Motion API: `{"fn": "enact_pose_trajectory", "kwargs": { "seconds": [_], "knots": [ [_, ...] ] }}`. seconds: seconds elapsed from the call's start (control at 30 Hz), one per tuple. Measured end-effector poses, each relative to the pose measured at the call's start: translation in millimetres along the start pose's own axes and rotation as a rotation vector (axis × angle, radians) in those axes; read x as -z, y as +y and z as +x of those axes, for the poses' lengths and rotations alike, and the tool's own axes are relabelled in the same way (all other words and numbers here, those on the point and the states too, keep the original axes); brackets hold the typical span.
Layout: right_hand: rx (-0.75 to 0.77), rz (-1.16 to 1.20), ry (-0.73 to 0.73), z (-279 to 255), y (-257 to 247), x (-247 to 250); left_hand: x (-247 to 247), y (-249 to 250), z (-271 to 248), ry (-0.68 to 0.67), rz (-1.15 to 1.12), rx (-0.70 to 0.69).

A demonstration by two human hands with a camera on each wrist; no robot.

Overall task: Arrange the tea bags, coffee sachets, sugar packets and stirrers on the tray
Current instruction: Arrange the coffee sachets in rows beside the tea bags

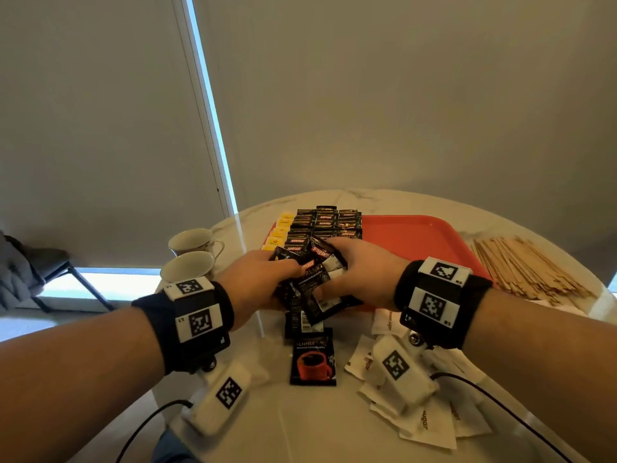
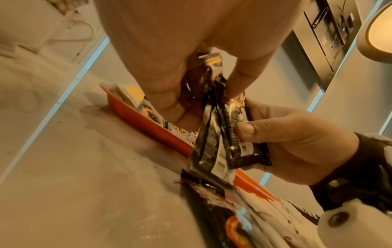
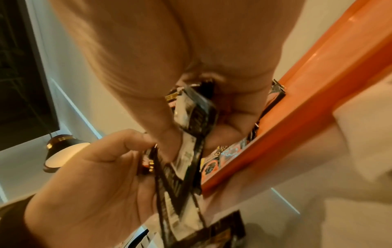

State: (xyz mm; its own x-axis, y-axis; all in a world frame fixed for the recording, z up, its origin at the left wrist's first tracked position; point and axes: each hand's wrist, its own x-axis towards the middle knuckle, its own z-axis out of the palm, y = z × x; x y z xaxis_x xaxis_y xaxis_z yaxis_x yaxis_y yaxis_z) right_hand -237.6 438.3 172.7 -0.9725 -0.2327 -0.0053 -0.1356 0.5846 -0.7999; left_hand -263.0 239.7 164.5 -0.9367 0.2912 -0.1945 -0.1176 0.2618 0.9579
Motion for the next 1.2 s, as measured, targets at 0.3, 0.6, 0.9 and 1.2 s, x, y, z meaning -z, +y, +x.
{"fn": "enact_pose_trajectory", "kwargs": {
  "seconds": [0.3,0.6,0.9,1.2],
  "knots": [
    [-0.125,0.337,0.100,8.9,8.8,17.6,11.5,-16.3,-30.7,-0.137,0.583,0.117],
    [-0.116,0.508,0.185,18.5,8.2,10.6,-21.5,-9.5,-24.6,-0.211,1.021,0.009],
    [-0.100,0.817,0.287,24.2,8.4,22.2,-15.1,-10.5,-2.4,-0.055,0.271,0.031],
    [-0.074,0.986,0.390,38.7,18.7,37.0,-27.4,25.4,40.8,0.056,-0.470,-0.115]
  ]
}}
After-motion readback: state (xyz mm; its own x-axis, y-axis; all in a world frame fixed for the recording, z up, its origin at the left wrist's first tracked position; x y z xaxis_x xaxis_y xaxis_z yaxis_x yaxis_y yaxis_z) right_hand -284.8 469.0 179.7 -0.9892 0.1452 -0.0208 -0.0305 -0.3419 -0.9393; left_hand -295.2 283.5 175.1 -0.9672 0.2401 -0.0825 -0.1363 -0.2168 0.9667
